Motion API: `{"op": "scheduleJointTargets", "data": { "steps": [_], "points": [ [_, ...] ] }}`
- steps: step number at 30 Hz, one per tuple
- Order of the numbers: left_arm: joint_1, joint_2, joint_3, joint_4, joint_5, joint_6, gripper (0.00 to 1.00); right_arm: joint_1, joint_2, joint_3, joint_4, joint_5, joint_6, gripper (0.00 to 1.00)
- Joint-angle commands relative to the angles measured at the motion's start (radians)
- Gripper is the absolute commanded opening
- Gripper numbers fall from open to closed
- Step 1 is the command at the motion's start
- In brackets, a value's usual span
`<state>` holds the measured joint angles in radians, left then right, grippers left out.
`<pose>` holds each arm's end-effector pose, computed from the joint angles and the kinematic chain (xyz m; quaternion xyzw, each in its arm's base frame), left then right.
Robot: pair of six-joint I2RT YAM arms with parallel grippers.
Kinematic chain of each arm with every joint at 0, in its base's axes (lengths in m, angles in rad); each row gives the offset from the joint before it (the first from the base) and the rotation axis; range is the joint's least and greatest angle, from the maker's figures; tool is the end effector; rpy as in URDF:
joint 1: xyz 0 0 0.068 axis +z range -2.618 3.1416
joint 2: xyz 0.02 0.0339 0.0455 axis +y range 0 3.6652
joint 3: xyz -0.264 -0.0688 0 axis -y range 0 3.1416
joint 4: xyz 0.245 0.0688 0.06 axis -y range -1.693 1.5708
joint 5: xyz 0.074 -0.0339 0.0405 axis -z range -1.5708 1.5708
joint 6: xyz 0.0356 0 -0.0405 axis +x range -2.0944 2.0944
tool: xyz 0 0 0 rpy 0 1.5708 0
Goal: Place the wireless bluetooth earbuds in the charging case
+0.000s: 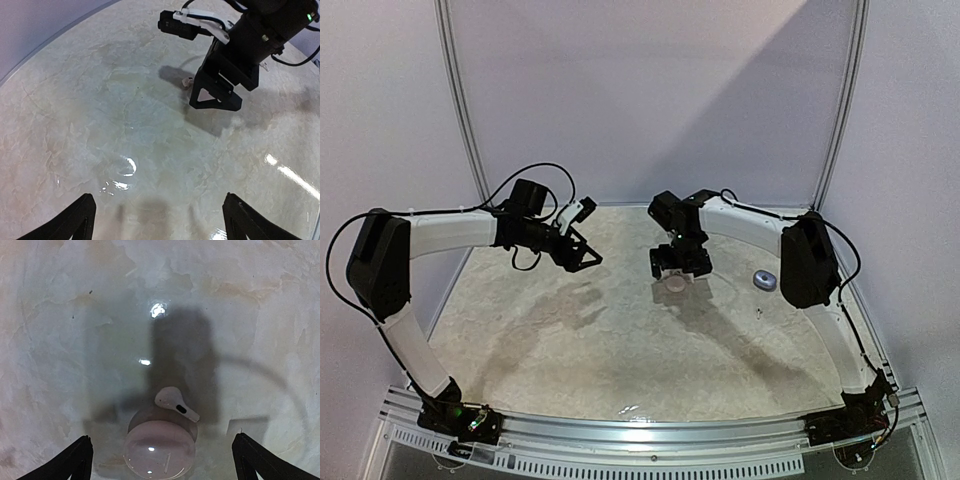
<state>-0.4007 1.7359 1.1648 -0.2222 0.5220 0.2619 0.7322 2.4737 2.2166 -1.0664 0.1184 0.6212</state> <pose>0.3388 -0.1628 0.2172 0.3833 0.8136 -0.2636 0.3488 0.3793 0.3353 0.1667 -0.0477 0.9895 0.0313 0.1328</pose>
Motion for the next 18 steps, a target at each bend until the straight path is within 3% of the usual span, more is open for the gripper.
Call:
{"op": "scheduleJointTargets", "data": {
  "steps": [1, 10, 18],
  "points": [
    [0.008, 0.007, -0.011, 0.004, -0.001, 0.015, 0.90, 0.008, 0.012, -0.005, -0.013, -0.013, -0.011, 0.99],
    [0.009, 0.006, -0.016, 0.013, -0.002, 0.014, 0.91, 0.020, 0.110, 0.016, -0.100, -0.058, 0.023, 0.99],
    [0.008, 0.008, -0.021, 0.018, 0.001, 0.010, 0.91, 0.017, 0.094, -0.039, -0.061, -0.060, 0.030, 0.96]
  ]
}}
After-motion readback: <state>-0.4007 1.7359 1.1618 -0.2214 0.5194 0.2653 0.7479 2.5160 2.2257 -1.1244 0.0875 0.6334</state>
